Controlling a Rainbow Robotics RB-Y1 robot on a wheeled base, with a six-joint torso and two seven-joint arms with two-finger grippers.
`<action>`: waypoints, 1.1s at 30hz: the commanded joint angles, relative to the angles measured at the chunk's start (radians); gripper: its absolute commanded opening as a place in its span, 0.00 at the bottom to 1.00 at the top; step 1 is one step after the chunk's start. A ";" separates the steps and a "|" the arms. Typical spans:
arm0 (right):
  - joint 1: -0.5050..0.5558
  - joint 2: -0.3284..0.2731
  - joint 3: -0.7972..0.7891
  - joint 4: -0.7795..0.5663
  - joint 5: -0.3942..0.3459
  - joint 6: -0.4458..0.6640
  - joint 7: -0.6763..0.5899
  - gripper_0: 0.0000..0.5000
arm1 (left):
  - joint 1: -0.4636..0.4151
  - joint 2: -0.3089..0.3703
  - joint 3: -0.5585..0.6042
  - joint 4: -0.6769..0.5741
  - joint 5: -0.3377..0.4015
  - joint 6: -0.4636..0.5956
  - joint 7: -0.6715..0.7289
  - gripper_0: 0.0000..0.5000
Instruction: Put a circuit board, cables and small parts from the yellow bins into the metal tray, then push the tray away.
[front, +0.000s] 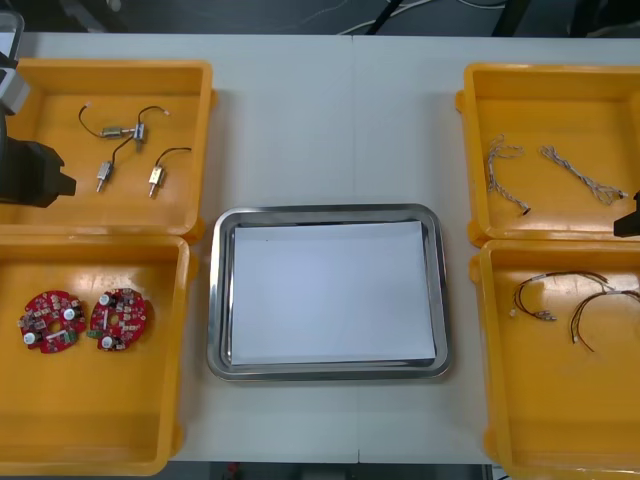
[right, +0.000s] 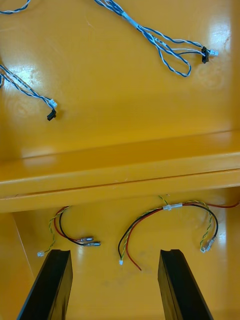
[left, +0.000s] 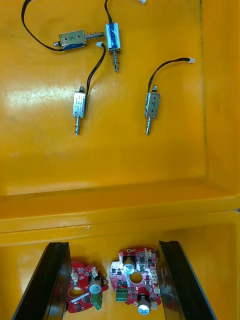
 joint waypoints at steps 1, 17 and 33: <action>0.009 -0.042 -0.026 -0.032 -0.007 0.003 0.046 1.00 | 0.016 0.040 0.015 -0.035 -0.008 0.006 -0.107 1.00; 0.009 -0.042 -0.026 -0.032 -0.007 0.003 0.046 1.00 | 0.016 0.040 0.015 -0.035 -0.008 0.006 -0.107 1.00; 0.009 -0.042 -0.026 -0.032 -0.007 0.003 0.046 1.00 | 0.016 0.040 0.015 -0.035 -0.008 0.006 -0.107 1.00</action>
